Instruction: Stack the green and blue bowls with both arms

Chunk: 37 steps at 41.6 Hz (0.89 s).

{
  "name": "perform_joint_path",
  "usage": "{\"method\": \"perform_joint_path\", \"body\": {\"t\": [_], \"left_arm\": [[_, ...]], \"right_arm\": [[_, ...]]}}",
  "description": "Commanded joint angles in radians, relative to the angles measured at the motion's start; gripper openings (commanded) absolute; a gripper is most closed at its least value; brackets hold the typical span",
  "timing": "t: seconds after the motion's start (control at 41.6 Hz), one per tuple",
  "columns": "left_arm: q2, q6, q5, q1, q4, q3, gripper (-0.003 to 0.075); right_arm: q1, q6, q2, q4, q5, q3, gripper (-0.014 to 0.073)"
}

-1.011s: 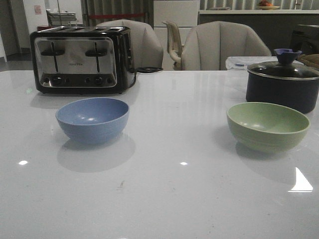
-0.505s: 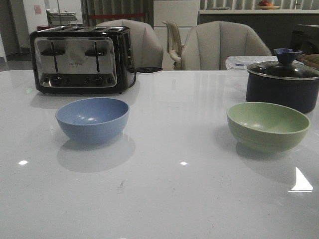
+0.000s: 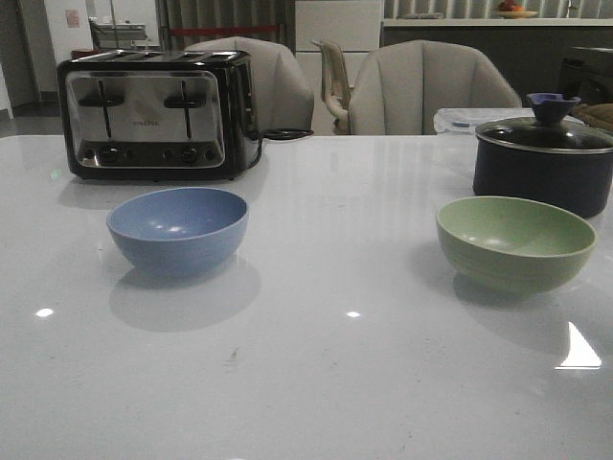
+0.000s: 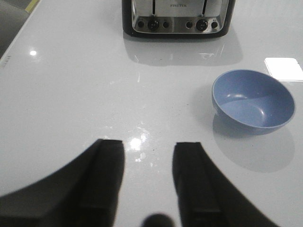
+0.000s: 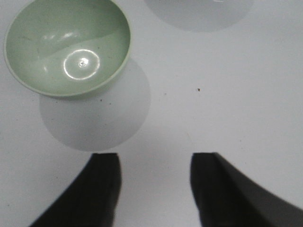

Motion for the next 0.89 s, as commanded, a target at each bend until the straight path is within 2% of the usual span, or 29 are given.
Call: {"method": "perform_joint_path", "body": {"t": [0.0, 0.385, 0.722, 0.866], "left_arm": [[0.014, 0.000, -0.070, -0.004, -0.006, -0.028, 0.0494], [0.023, 0.000, -0.072, -0.004, -0.006, -0.028, 0.0492], [0.023, 0.000, -0.072, -0.004, -0.006, -0.028, 0.0492], [0.023, 0.000, -0.072, -0.004, -0.006, -0.028, 0.0492]], "right_arm": [[-0.005, 0.000, 0.021, 0.008, -0.105, -0.045, 0.0603], [-0.005, 0.000, 0.328, 0.085, 0.050, -0.310, 0.0597], [-0.005, 0.000, 0.642, 0.091, 0.035, -0.522, 0.0594], [-0.005, 0.000, 0.751, 0.091, 0.035, -0.589, 0.0538]]}}
